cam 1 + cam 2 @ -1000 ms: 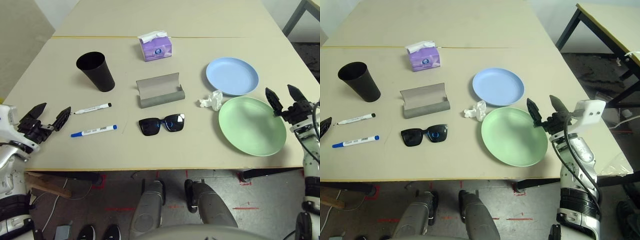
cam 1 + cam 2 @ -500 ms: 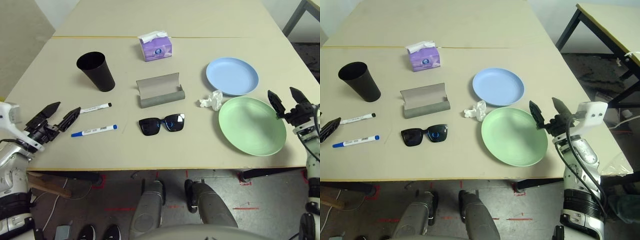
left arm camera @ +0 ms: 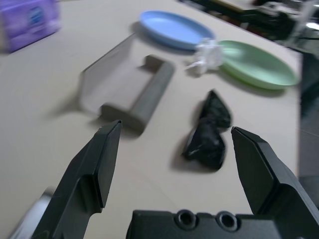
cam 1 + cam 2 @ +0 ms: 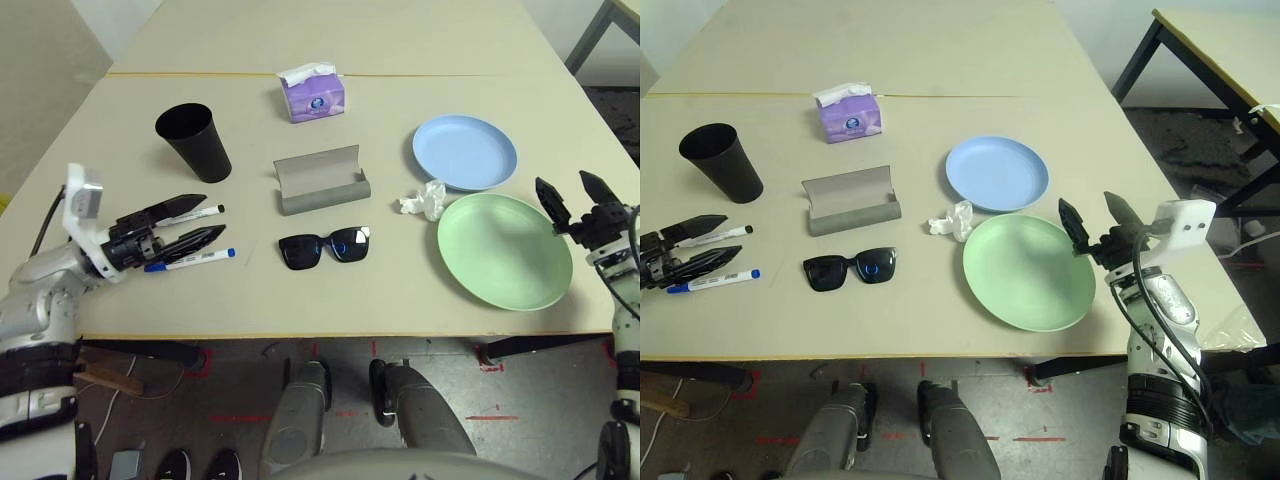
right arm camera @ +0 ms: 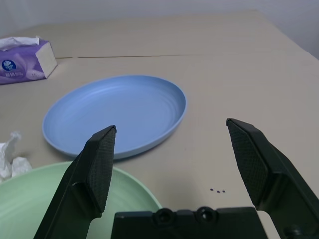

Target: Organize and tidy the items on the table.

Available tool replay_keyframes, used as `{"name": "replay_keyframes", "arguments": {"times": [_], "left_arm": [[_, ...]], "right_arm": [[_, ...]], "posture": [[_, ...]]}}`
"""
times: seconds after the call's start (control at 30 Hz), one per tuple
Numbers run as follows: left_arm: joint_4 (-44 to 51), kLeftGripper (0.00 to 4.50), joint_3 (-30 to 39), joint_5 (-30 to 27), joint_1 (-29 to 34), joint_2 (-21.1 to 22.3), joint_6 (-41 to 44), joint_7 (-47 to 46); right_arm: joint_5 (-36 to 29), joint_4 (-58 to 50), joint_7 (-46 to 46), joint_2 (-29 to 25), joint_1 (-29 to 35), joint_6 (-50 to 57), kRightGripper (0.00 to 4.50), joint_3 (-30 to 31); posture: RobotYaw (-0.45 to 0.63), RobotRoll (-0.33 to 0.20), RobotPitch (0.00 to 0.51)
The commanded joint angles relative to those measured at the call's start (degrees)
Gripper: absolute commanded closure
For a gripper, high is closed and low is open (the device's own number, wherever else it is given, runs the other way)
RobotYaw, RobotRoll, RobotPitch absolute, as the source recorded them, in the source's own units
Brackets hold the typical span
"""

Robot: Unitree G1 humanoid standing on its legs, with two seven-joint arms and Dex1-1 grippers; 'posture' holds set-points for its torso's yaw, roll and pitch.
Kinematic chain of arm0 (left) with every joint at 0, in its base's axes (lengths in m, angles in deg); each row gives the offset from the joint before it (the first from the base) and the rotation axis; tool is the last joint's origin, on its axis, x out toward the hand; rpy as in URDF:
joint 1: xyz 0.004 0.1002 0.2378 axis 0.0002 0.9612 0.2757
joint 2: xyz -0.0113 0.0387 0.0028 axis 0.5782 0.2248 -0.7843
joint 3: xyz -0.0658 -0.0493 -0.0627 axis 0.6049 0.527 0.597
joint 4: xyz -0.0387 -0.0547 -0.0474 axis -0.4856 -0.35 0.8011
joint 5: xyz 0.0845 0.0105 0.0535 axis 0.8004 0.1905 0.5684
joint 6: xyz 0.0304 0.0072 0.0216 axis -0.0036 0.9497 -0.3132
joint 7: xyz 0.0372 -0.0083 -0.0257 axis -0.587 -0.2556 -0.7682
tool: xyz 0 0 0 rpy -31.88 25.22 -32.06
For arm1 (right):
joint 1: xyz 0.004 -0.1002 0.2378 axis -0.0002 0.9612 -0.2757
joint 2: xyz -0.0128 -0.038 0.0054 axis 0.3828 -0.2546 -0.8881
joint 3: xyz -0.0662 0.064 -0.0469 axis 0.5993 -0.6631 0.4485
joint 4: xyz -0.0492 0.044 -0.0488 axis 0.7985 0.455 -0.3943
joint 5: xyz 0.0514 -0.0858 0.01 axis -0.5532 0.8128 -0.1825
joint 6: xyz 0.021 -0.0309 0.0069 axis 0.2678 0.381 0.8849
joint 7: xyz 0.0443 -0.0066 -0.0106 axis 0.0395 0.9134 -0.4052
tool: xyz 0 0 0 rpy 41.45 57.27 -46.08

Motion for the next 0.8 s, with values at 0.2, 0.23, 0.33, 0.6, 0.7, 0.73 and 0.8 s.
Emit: {"name": "replay_keyframes", "arguments": {"times": [0.2,0.23,0.33,0.6,0.7,0.73,0.8], "left_arm": [[-2.83,0.03,-5.52,2.43,-1.82,-0.62,-2.8,7.34],[-3.19,0.03,-6.06,2.56,-1.96,-0.59,-3.21,7.34],[-4.56,0.03,-7.13,2.97,-2.65,-0.83,-4.48,7.34],[-6.98,0.03,-8.75,2.88,-3.76,-0.61,-6.5,7.34],[-7.34,0.03,-9.22,2.82,-3.72,-0.45,-6.97,7.34],[-7.42,0.03,-9.36,2.77,-3.66,-0.45,-7.08,7.34],[-7.71,0.03,-9.66,2.72,-3.61,-0.56,-7.38,7.34]], "right_arm": [[-1.4,-3.44,4.11,-0.17,2.75,3.49,0.0,-2.92],[0.34,-4.27,6.28,-0.64,3.1,4.35,0.0,-2.79],[2.08,-9.3,9.34,-2.48,5.37,9.73,0.0,-2.11],[-8.3,-24.07,8.07,-14.01,13.0,39.4,0.0,-6.38],[-12.22,-27.87,5.62,-19.37,15.93,49.22,0.0,-8.18],[-13.64,-28.85,4.75,-20.76,16.88,52.29,0.0,-8.85],[-16.15,-30.11,3.08,-23.0,18.33,57.69,0.0,-10.03]], "posture": [[-0.05,0.0,0.21],[-0.05,0.0,0.212],[-0.06,0.0,0.213],[-0.08,0.0,0.226],[-0.09,0.0,0.232],[-0.1,0.0,0.233],[-0.1,0.0,0.233]]}}
